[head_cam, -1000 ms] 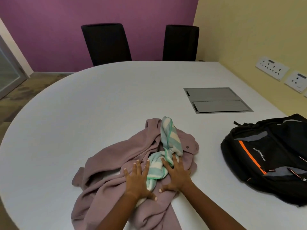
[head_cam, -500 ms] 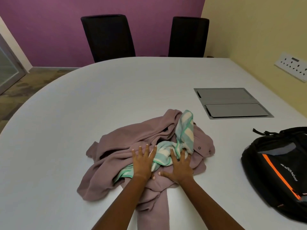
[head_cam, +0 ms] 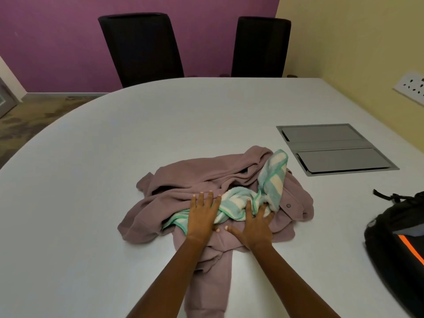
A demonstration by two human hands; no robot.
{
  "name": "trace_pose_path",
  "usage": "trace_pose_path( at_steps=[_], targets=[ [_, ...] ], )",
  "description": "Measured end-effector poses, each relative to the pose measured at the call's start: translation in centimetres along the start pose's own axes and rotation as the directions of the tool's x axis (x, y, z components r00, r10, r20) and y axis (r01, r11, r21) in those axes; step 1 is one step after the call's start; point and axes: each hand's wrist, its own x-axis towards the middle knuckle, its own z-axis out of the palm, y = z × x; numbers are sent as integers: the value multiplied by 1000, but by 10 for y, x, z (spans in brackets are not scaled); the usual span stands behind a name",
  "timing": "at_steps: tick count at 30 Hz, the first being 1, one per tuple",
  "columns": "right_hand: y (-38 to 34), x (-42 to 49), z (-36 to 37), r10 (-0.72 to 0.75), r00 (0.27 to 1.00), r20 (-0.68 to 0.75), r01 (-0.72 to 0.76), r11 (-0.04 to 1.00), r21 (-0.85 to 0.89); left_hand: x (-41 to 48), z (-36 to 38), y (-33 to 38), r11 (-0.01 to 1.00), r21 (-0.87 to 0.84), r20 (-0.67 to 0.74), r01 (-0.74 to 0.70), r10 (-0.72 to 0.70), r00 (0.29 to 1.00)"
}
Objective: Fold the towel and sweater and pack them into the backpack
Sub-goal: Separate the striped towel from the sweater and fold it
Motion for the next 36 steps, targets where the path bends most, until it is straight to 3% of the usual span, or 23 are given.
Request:
trace_pose_path(
  at_steps=[3, 7, 8, 10, 11, 13, 15, 18, 22, 36],
  targets=[
    [-2, 8, -6, -40, 999, 25, 40, 999, -2, 3, 0, -14, 998, -13, -34, -69, 69, 997],
    [18, -3, -22, -195, 981, -25, 196, 978, 75, -5, 0, -13, 998, -50, -161, -43, 35, 986],
    [25, -8, -27, -240, 969, -64, 246, 964, 98, -8, 3, -9, 998, -50, -185, -24, 14, 983],
    [40, -14, -34, -352, 891, -285, 367, 930, -4, -21, 8, 0, 993, -115, -186, -18, -4, 983],
    [47, -15, -37, -391, 833, -392, 388, 917, -90, -28, 11, 4, 991, -130, -165, -14, -8, 986],
    [57, -12, -47, -422, 782, -459, 361, 907, -217, -41, 22, 8, 992, -122, -157, -13, -7, 988],
    [64, -4, -54, -424, 796, -431, 321, 900, -293, -46, 33, 9, 995, -103, -127, -13, -1, 992],
    [71, 17, -59, -354, 900, -255, 261, 905, -336, -41, 42, 2, 996, -88, -103, -23, 14, 995],
    [62, 37, -53, -225, 968, -110, 182, 933, -309, -22, 40, -11, 997, -72, -114, -41, 33, 993],
    [30, 103, -57, -59, 988, -145, 28, 978, -207, 73, 22, -56, 999, 39, -151, -8, 14, 988]
  ],
)
